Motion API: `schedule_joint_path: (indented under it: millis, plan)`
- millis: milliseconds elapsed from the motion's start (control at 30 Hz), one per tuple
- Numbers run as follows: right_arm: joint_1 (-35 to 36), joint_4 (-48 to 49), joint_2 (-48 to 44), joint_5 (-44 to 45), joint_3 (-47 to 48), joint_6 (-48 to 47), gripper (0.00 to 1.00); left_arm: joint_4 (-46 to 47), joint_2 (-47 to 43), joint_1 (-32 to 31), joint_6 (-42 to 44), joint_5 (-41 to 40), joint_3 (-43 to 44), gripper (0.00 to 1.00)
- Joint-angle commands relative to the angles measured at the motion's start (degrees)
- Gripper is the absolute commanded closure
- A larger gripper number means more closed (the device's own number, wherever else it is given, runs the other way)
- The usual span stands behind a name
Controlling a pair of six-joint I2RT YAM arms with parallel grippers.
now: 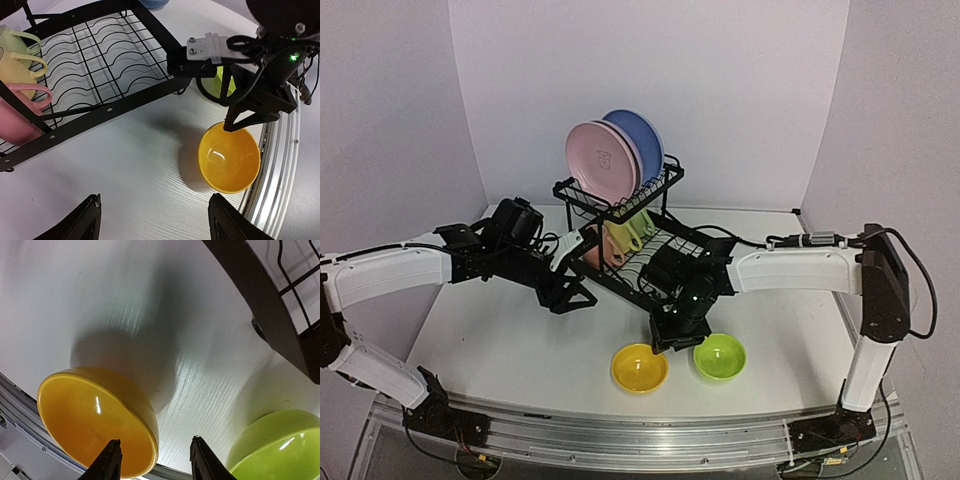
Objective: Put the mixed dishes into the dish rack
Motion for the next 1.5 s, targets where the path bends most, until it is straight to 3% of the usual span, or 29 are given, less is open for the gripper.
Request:
schedule_joint_path:
  millis: [0, 167, 400, 567, 833, 1033, 1333, 1467]
  plan:
    - [1.4, -0.9, 1.3, -1.7, 2.3, -0.2, 0.57, 2.2, -2.7, 0.8, -0.6, -1.4, -0.8, 0.27]
    - [1.7, -1.1, 3.8, 0.7, 3.0, -1.8, 0.59, 2.6, -3.1, 1.4, -0.6, -1.5, -1.1, 0.27]
    - [1.7, -1.4, 5.6, 2.2, 4.4, -4.2, 0.72, 2.8, -3.4, 2.2, -0.1, -2.2, -1.3, 0.27]
    - [1.8, -1.8, 5.8, 3.6, 5.5, -5.0, 0.99, 3.0, -3.3, 2.4, -0.1, -2.4, -0.7, 0.27]
    - [5.3, -4.5, 3.6, 8.8, 11.0, -9.1, 1.00, 4.1, -5.1, 5.6, -4.2, -7.2, -0.5, 0.27]
    - [7.6, -13.2, -0.9, 17.8, 17.0, -14.0, 1.00, 4.9, -8.8, 10.8, -7.4, -13.0, -0.5, 0.27]
    - [7.1, -18.3, -4.5, 47.1, 21.0, -30.4, 1.00, 6.3, -12.9, 13.3, -8.9, -22.4, -3.5, 0.27]
    - [3.4, -17.9, -4.1, 55.5, 21.6, -37.6, 1.00, 6.8, -13.5, 13.9, -9.2, -25.7, -4.3, 0.27]
